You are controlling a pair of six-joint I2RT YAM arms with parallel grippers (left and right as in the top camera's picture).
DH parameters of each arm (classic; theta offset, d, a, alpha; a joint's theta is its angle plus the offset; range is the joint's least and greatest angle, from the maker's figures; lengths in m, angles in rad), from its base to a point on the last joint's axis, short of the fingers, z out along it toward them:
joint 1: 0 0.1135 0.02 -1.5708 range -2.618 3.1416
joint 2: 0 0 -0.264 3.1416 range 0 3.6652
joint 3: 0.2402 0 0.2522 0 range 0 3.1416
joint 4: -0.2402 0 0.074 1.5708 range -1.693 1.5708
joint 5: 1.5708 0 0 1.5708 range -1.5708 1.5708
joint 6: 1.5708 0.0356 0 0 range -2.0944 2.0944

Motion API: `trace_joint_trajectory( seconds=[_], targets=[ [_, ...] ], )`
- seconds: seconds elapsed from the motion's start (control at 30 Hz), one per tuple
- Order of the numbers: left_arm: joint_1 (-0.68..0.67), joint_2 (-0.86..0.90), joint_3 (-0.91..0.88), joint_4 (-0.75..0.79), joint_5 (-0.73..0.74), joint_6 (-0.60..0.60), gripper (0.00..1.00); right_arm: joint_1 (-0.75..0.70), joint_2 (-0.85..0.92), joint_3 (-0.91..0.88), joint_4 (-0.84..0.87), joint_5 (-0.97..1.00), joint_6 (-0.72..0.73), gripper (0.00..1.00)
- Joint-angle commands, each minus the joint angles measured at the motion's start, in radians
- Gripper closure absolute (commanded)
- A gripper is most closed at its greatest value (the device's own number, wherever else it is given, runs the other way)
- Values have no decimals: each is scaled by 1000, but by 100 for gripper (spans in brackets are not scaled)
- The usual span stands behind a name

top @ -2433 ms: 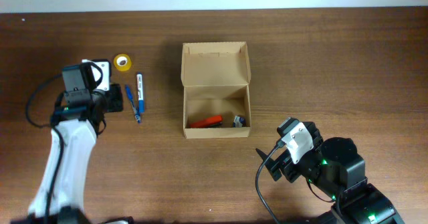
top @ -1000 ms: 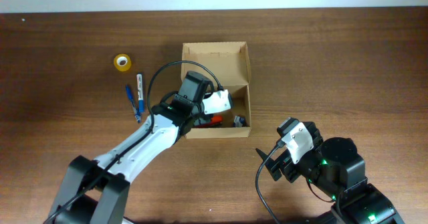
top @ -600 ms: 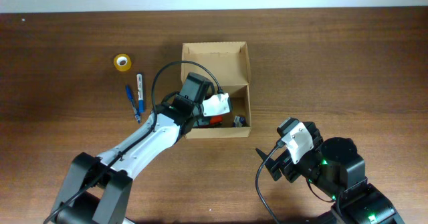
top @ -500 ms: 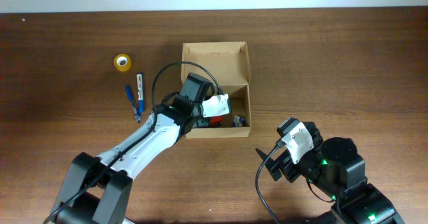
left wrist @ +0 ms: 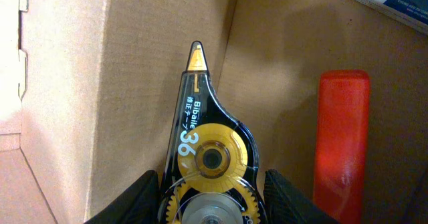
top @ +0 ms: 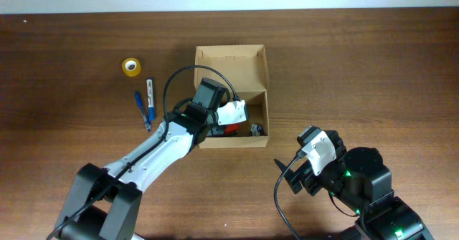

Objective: Pack container
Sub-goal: 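Open the left gripper to drop the correction tape and lift out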

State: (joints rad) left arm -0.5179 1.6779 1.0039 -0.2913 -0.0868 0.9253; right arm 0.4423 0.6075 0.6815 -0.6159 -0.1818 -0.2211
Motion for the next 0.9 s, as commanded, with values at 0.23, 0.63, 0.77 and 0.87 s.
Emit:
trace_joint_trajectory(
  seconds=[0.23, 0.63, 0.77, 0.87],
  targets=[
    [-3, 11, 8, 4, -8, 14, 45, 8, 1, -4, 3, 10, -4, 1],
    [-3, -103, 89, 48, -16, -137, 41, 8, 1, -4, 3, 10, -4, 1],
    [2, -185, 114, 48, -16, -196, 41, 8, 1, -4, 3, 10, -4, 1],
    [20, -246, 114, 40, -15, -263, 41, 8, 1, -4, 3, 10, -4, 1]
  ],
)
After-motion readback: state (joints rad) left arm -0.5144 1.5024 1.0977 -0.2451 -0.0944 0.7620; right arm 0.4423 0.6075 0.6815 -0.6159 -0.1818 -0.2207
